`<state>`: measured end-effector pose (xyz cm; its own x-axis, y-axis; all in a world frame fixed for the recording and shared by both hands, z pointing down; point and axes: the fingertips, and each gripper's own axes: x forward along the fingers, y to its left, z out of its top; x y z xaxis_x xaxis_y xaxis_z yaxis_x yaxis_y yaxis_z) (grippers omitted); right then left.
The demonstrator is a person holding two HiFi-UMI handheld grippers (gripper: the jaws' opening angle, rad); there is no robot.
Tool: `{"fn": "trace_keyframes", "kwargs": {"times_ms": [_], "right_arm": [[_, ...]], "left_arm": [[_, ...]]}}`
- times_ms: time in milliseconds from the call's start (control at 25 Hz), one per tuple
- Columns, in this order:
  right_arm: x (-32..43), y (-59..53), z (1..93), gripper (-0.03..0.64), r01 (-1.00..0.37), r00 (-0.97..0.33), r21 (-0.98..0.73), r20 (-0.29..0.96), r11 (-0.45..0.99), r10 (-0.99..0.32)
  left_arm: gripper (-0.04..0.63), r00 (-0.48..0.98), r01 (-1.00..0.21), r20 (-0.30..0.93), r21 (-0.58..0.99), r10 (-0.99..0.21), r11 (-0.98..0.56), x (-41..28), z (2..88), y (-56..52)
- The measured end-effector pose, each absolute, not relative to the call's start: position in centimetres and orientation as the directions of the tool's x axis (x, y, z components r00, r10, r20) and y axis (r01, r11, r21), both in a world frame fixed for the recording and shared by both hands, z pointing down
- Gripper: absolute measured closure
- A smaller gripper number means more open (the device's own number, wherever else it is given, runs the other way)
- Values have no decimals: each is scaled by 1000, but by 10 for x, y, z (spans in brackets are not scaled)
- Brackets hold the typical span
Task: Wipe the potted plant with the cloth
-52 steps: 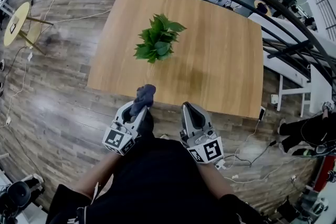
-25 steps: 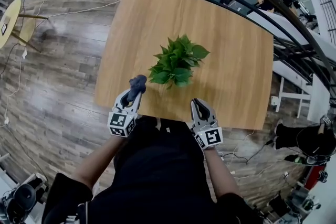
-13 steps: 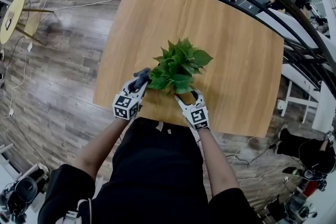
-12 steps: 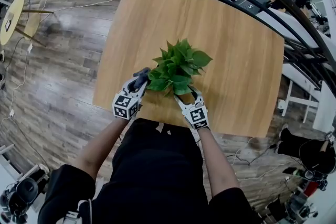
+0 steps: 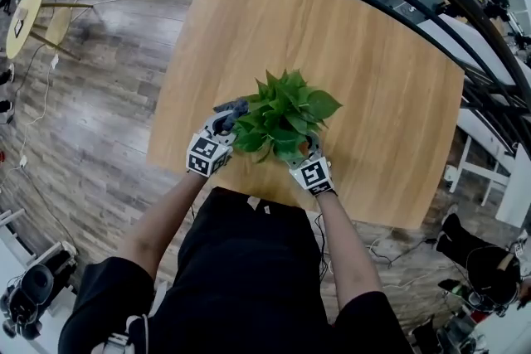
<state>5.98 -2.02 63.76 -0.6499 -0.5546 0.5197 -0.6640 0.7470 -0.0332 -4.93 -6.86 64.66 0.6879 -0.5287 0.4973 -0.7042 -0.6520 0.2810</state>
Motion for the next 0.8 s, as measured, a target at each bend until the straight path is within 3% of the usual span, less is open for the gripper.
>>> {"fn": "trace_keyframes", "kwargs": {"times_ms": [800], "right_arm": [[45, -26, 644, 365, -700, -633, -84, 533, 709, -562]], "left_arm": [[488, 728, -677, 494, 411, -475, -611, -34, 653, -26]]}}
